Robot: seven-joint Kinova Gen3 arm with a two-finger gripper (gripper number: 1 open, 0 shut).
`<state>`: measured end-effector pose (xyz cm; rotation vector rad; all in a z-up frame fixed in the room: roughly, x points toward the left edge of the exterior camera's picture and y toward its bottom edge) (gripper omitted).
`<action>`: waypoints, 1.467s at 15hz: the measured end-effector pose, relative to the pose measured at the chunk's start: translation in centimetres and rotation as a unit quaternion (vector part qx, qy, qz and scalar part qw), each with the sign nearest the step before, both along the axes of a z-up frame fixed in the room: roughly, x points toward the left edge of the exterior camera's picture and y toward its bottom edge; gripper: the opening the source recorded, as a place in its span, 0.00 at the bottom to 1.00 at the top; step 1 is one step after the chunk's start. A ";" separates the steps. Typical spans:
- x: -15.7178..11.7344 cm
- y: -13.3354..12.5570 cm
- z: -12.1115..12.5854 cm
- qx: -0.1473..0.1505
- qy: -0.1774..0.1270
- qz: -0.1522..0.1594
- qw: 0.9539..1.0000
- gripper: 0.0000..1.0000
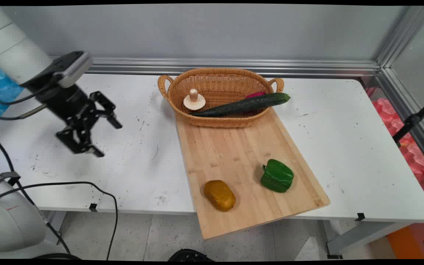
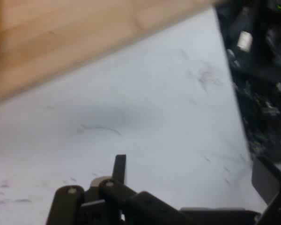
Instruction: Pick up the cucumber from the vegetable basket
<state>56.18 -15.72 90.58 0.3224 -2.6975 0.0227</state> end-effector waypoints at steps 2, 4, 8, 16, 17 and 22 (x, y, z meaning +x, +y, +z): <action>-0.8 -1.3 0.1 -0.006 0.008 0.026 1.000 1.00; -1.8 -2.7 0.2 -0.012 0.017 0.048 0.999 1.00; -4.4 -6.4 0.4 -0.028 0.040 0.098 0.994 1.00; -10.7 -14.0 -1.2 -0.052 0.075 0.154 0.984 1.00; -11.5 -14.9 -1.6 -0.055 0.076 0.155 0.983 1.00; -15.6 -19.8 -4.4 -0.069 0.072 0.146 0.984 1.00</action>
